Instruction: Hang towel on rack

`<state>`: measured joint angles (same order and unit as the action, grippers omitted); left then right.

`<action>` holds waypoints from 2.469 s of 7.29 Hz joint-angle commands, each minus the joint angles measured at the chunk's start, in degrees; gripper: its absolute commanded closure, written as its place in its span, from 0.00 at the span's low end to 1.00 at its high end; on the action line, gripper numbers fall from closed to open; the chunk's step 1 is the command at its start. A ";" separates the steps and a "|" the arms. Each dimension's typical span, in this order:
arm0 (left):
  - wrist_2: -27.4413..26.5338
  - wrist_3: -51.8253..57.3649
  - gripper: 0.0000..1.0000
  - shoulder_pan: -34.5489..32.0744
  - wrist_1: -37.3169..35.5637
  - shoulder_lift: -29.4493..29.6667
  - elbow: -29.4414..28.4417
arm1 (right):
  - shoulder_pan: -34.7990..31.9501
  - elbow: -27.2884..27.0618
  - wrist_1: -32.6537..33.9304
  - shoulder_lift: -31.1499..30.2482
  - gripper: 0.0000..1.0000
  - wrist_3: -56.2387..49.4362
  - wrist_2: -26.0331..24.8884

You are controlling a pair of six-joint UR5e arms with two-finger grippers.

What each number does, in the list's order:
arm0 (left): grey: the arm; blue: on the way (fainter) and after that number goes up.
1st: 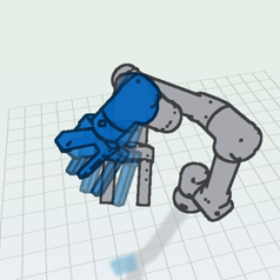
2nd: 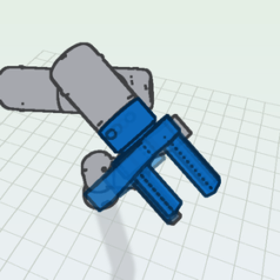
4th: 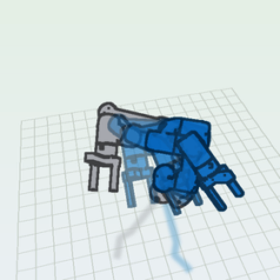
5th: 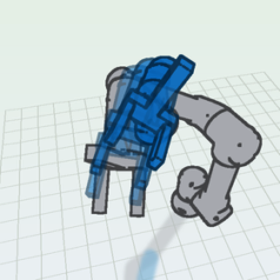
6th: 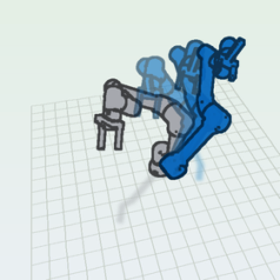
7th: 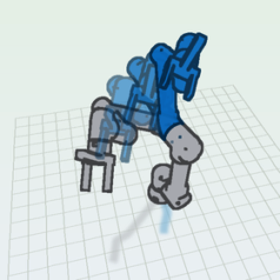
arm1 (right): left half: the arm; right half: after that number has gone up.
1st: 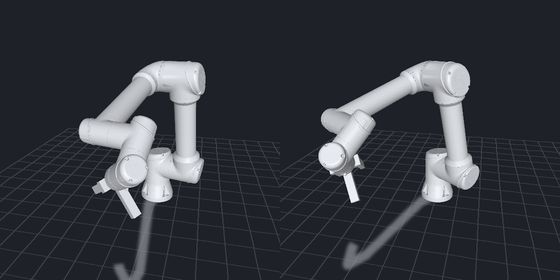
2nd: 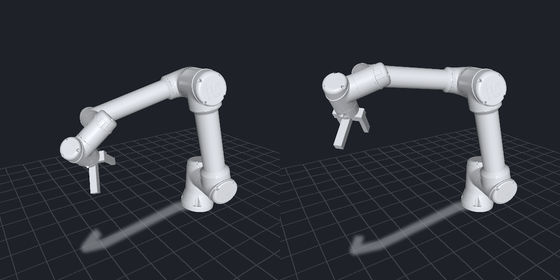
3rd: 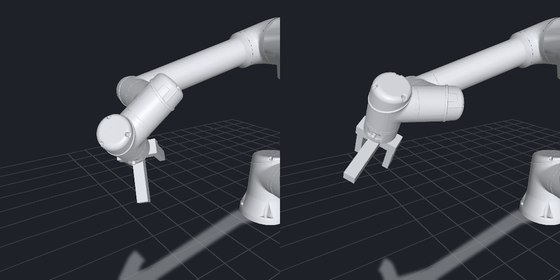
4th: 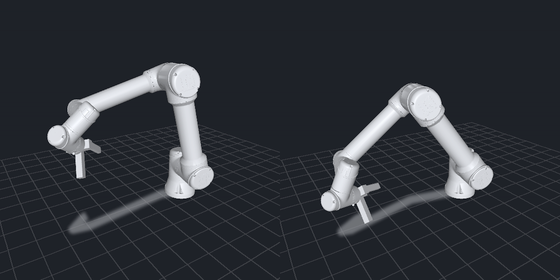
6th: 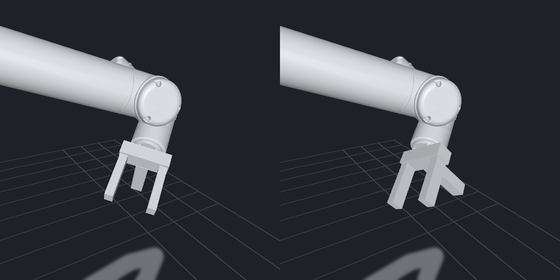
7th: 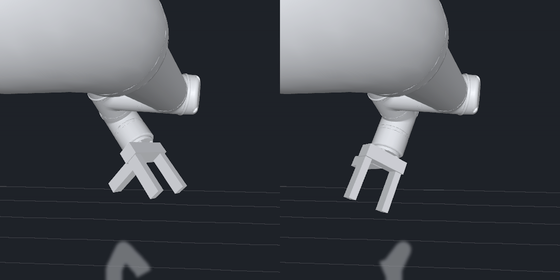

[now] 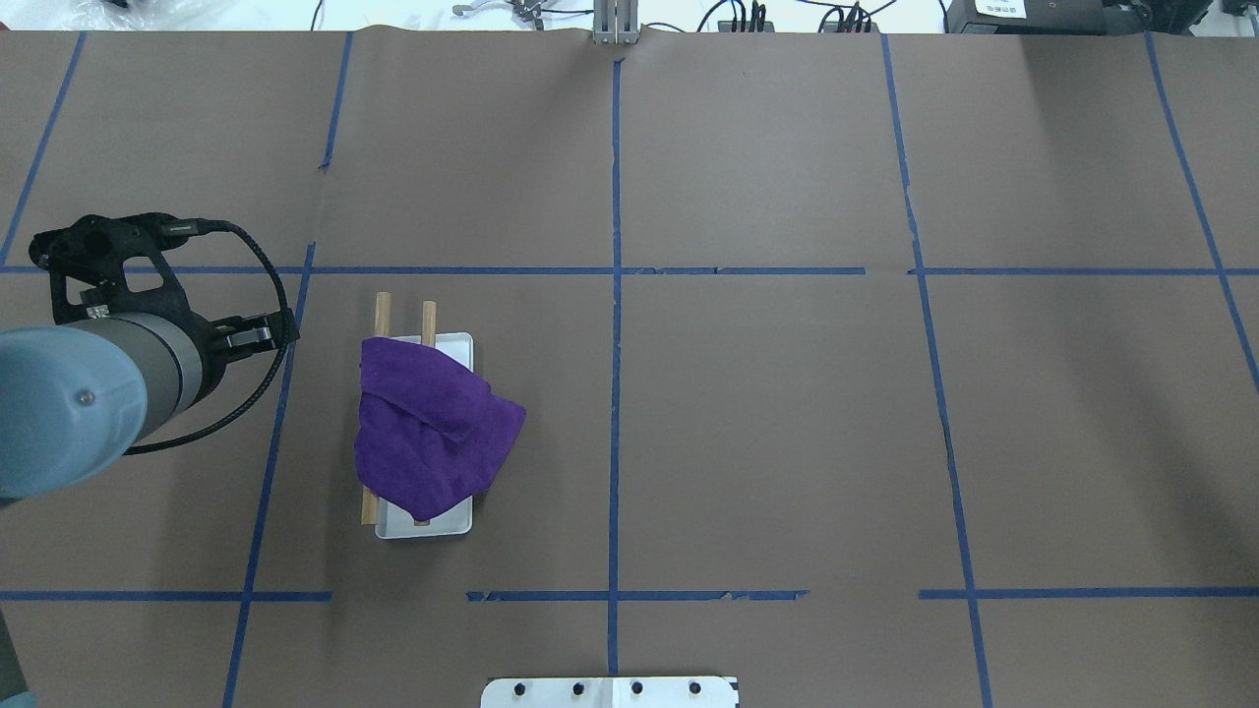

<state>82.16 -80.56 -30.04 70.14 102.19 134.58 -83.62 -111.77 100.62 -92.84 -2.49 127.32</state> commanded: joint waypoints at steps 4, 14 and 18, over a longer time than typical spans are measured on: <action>28.97 35.66 0.00 -23.07 0.35 0.73 -7.01 | -0.57 5.15 -1.83 -0.15 0.00 -0.06 4.57; 46.15 80.30 0.00 -56.71 12.39 -9.01 -41.67 | -8.31 15.09 -1.92 -1.38 0.00 -6.39 10.41; 48.09 87.15 0.00 -59.08 12.39 -10.34 -41.07 | -8.31 14.47 -1.92 -1.38 0.00 -5.86 10.50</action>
<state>129.40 5.61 -88.13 82.52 92.18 93.28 -91.93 -97.09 98.70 -94.21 -8.37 137.81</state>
